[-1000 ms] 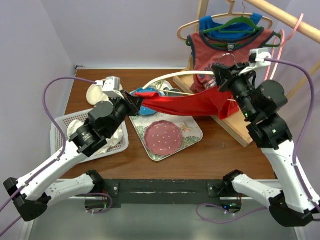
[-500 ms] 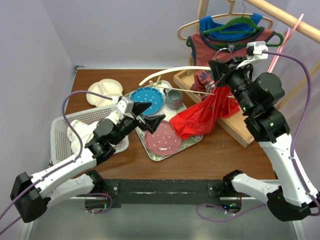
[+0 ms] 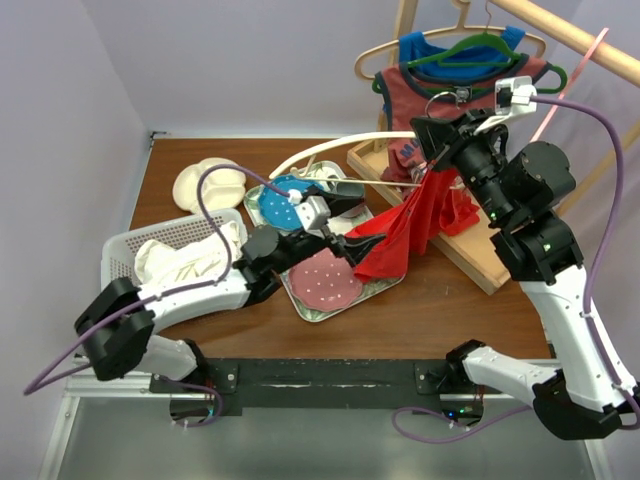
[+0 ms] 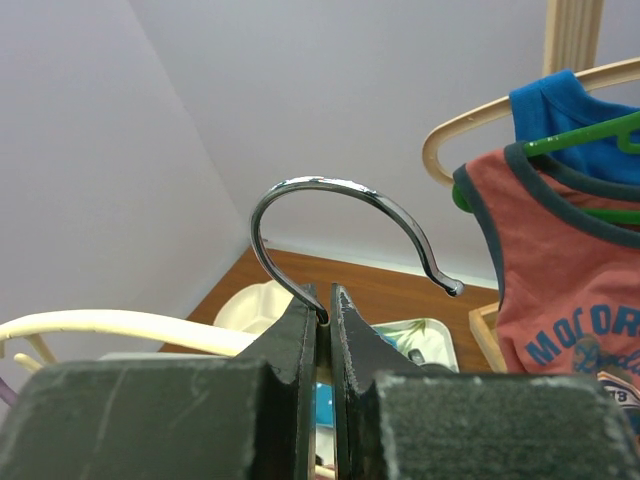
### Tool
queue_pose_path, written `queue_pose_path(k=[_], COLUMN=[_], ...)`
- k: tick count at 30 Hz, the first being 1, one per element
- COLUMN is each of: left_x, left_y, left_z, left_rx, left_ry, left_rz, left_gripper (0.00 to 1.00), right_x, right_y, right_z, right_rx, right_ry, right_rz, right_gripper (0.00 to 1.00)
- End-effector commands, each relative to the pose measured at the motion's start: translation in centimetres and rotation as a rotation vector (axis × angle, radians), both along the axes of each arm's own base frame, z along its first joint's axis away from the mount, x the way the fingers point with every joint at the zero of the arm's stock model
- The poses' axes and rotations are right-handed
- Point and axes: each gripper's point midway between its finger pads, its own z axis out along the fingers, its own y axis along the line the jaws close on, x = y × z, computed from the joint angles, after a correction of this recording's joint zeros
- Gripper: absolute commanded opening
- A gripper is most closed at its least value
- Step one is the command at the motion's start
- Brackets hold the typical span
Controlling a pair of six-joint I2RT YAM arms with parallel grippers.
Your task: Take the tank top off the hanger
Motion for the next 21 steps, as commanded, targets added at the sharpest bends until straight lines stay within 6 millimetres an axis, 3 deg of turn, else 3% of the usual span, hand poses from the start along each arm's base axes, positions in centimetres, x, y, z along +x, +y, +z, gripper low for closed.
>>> queue_pose_path(k=[1,6,14,18,21], left_x=[0.8,2.3,1.9,1.7,1.5], left_y=[-1.0,-3.5,-7.5,-10.3,-10.7], left_z=[5.3,3.9,2.6,1.6,1.2], left_rx=[-0.177,-0.163,-0.162,-0.128,-0.142], left_ry=[-0.135,-0.160,-0.226,-0.230,-0.231], left_rz=[0.066,0.089,-0.041,-0.134,-0.154], left_gripper=[1.00,1.00,0.99,0.81,0.78], right_x=[-2.7,-3.8,-4.2,-4.3,-4.3], right_y=[-0.7,-0.5,-0.2,0.1,0.2], right_z=[5.1,5.7,3.9,3.6,3.6], right_rx=[0.110,0.123,0.138,0.156,0.163], right_ry=[-0.148,-0.160,-0.131,-0.125,-0.123], right_rz=[0.037,0.071,0.101,0.122,0.127], right_gripper=[0.00,0.00,0.00,0.00,0.00])
